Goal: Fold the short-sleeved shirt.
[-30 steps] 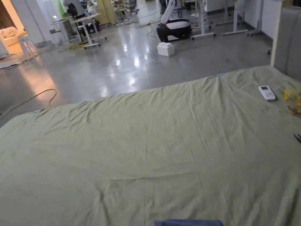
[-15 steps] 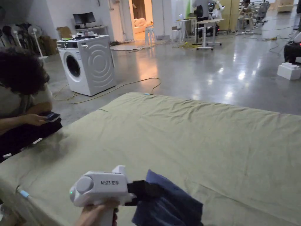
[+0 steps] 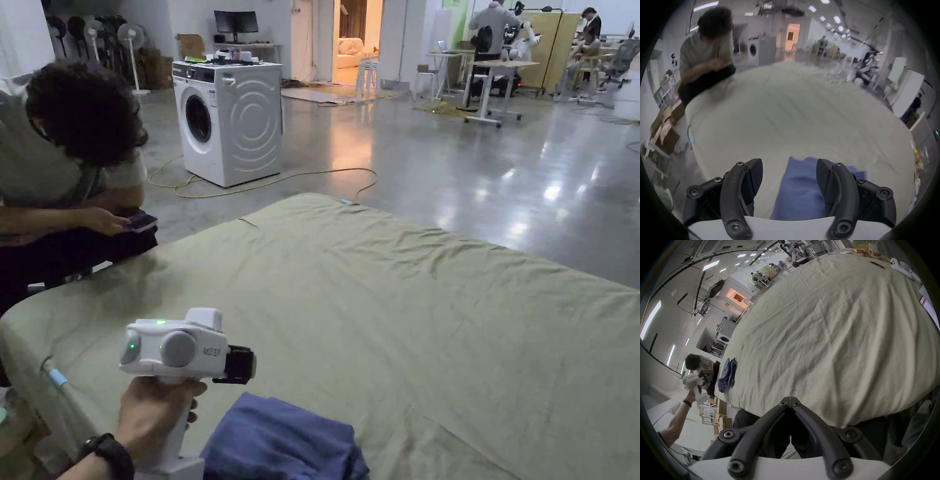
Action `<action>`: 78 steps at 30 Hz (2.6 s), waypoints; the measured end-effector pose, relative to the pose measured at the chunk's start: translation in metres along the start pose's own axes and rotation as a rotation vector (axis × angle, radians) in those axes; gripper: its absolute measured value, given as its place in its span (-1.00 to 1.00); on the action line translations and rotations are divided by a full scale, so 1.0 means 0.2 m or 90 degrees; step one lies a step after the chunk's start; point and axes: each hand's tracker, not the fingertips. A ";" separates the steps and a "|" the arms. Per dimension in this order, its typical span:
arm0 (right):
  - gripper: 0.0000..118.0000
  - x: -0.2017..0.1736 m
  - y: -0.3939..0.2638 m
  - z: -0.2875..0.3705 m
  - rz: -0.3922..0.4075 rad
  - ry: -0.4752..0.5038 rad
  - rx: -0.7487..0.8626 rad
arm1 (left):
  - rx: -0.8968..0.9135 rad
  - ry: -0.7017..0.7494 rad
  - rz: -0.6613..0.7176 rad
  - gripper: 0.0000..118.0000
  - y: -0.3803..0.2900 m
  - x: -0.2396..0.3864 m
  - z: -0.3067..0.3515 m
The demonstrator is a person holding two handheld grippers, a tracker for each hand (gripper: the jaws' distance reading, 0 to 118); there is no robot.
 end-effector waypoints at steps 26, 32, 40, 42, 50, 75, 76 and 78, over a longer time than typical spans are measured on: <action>-1.00 -0.68 -0.12 0.96 0.373 -0.087 0.587 | 0.395 -0.228 -0.257 0.17 -0.75 1.04 1.70; -1.00 -0.68 -0.12 0.99 0.395 -0.107 0.598 | 0.429 -0.262 -0.218 -0.73 -0.81 1.03 1.68; -1.00 -0.75 -0.13 1.04 0.455 -0.123 0.656 | 0.428 -0.232 -0.215 -1.00 -0.81 1.03 1.68; -1.00 -0.75 -0.13 1.03 0.460 -0.123 0.650 | 0.439 -0.226 -0.237 -1.00 -0.81 1.04 1.69; -1.00 -0.73 -0.14 1.02 0.440 -0.119 0.632 | 0.462 -0.234 -0.274 -1.00 -0.81 1.08 1.75; 0.99 -0.78 -0.12 1.01 0.444 -0.141 0.648 | 0.488 -0.294 -0.244 1.00 -0.80 1.09 1.76; 0.99 -0.78 -0.12 1.01 0.440 -0.143 0.643 | 0.491 -0.296 -0.244 1.00 -0.81 1.09 1.76; 1.00 -0.78 -0.12 1.00 0.432 -0.147 0.642 | 0.495 -0.298 -0.248 1.00 -0.81 1.10 1.77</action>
